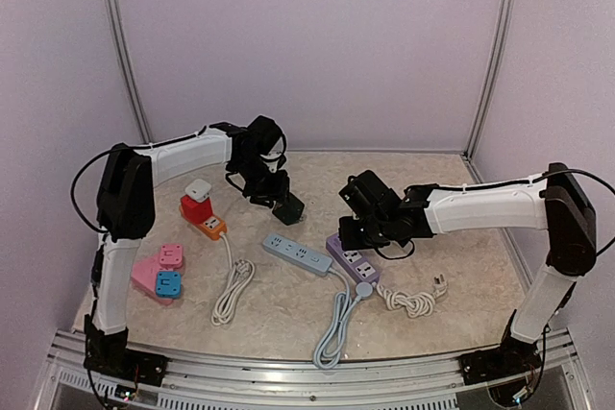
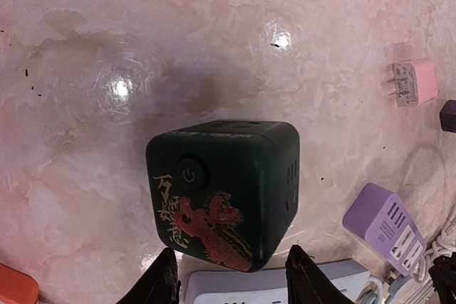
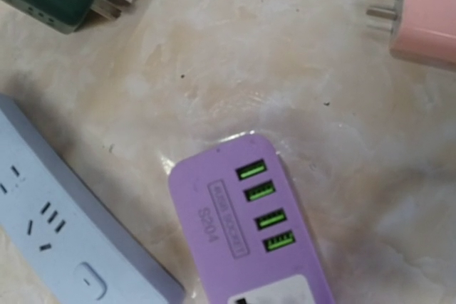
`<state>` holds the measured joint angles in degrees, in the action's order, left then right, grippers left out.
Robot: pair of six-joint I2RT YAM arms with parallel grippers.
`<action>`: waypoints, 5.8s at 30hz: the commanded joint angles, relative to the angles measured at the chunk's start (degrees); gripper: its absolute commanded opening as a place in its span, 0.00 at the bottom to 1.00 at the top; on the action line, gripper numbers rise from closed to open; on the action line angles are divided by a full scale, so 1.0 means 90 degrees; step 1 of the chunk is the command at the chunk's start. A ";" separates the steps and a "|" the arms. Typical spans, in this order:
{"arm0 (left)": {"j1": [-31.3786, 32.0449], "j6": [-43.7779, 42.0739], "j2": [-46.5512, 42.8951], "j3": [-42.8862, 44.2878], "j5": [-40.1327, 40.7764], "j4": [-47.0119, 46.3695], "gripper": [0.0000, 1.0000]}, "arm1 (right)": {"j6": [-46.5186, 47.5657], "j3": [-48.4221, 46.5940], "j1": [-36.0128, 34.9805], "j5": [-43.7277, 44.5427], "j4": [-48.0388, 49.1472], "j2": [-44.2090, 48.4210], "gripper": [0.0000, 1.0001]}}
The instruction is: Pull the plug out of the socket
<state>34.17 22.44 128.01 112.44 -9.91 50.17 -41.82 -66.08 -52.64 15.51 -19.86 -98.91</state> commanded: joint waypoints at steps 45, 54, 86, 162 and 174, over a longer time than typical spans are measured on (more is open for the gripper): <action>-0.1863 0.0344 -0.2616 -0.1208 0.0083 0.0322 0.99 | 0.0356 -0.0475 -0.0081 -0.0102 -0.0106 -0.0507 0.33; -0.3946 0.0898 -0.2914 -0.2018 -0.0789 0.0148 0.99 | 0.0512 -0.0799 -0.0137 -0.0177 -0.0147 -0.0661 0.49; -0.3513 0.2177 -0.0313 -0.2069 -0.1103 -0.0962 0.16 | 0.0625 -0.0293 -0.0264 -0.0106 -0.0235 -0.0219 0.48; -0.0707 0.2164 -0.2817 -0.4794 -0.2073 -0.2292 0.26 | 0.0597 -0.2712 0.0363 -0.3786 0.1042 -0.1992 0.43; -0.0585 0.2180 -0.2478 -0.4558 -0.2004 -0.2144 0.20 | 0.0819 -0.2935 0.0055 -0.3018 0.0723 -0.2006 0.41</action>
<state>27.55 42.19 102.85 71.07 -29.63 28.75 -35.48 -91.02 -50.43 -14.06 -11.70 -118.48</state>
